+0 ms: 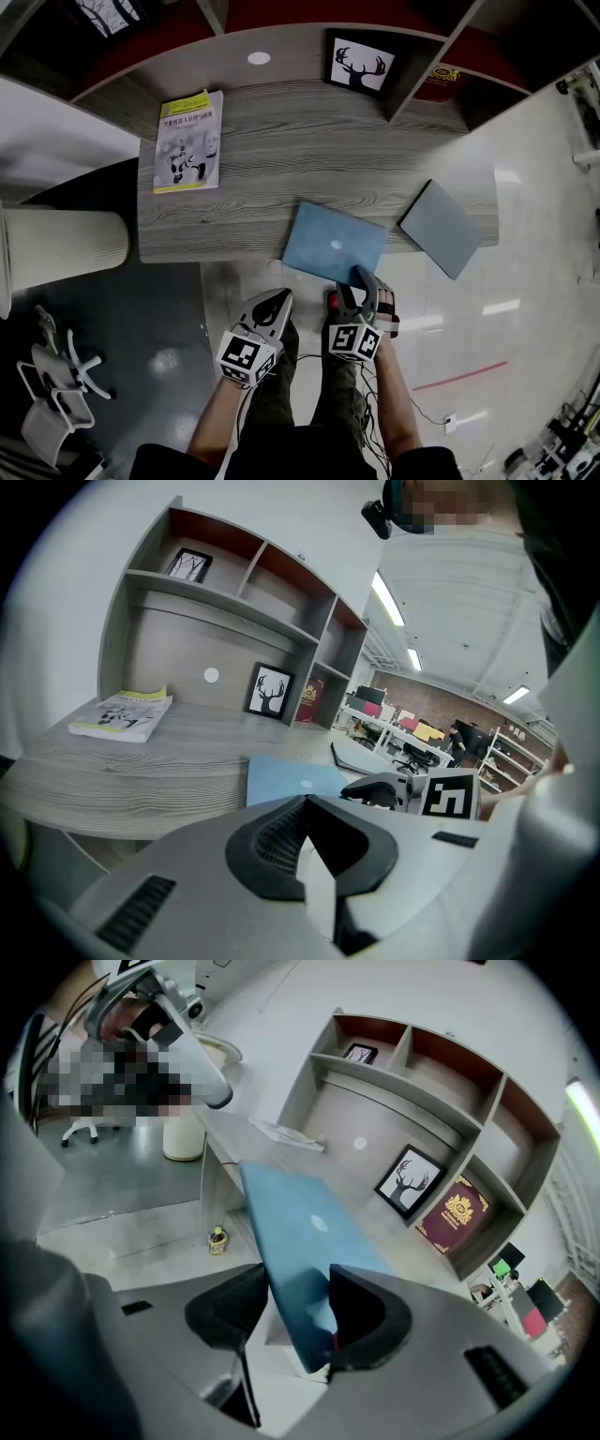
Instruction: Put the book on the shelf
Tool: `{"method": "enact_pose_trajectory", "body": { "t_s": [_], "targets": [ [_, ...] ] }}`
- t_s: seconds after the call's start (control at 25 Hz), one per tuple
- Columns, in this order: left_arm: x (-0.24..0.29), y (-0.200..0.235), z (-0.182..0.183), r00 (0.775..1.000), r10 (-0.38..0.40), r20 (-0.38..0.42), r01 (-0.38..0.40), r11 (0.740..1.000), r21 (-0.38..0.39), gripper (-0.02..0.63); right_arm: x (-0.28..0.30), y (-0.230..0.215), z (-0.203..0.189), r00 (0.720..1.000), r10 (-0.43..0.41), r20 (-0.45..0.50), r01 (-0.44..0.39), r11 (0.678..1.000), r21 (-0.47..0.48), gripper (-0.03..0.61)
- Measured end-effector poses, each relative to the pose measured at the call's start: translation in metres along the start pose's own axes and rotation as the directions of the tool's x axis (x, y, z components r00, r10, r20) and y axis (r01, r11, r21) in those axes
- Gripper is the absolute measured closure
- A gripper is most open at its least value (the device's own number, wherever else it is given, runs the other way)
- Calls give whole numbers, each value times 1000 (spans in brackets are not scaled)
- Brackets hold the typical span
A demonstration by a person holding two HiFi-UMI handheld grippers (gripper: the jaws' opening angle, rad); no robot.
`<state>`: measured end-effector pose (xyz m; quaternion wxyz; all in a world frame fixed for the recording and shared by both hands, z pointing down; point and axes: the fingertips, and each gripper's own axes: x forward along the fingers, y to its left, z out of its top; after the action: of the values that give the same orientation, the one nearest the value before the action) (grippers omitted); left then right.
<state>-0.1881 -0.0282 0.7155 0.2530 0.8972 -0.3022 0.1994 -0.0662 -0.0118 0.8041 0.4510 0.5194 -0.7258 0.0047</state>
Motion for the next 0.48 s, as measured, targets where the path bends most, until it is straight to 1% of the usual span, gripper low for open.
{"method": "enact_pose_trajectory", "body": {
  "t_s": [0.16, 0.32, 0.4, 0.48],
  "targets": [
    [-3, -5, 6, 1000, 1, 11, -1, 1000, 5, 611, -5, -10, 9, 1000, -6, 15, 6, 1000, 5, 414],
    [-10, -9, 15, 1000, 5, 29, -5, 1000, 7, 611, -12, -23, 23, 999, -18, 41, 17, 1000, 21, 459],
    [-13, -10, 22, 999, 8, 44, -9, 1000, 8, 611, -15, -32, 31, 998, -29, 57, 26, 998, 49, 476],
    [-19, -11, 30, 998, 13, 60, -14, 1000, 10, 611, -19, -42, 38, 997, -33, 68, 26, 994, 106, 487]
  ]
}}
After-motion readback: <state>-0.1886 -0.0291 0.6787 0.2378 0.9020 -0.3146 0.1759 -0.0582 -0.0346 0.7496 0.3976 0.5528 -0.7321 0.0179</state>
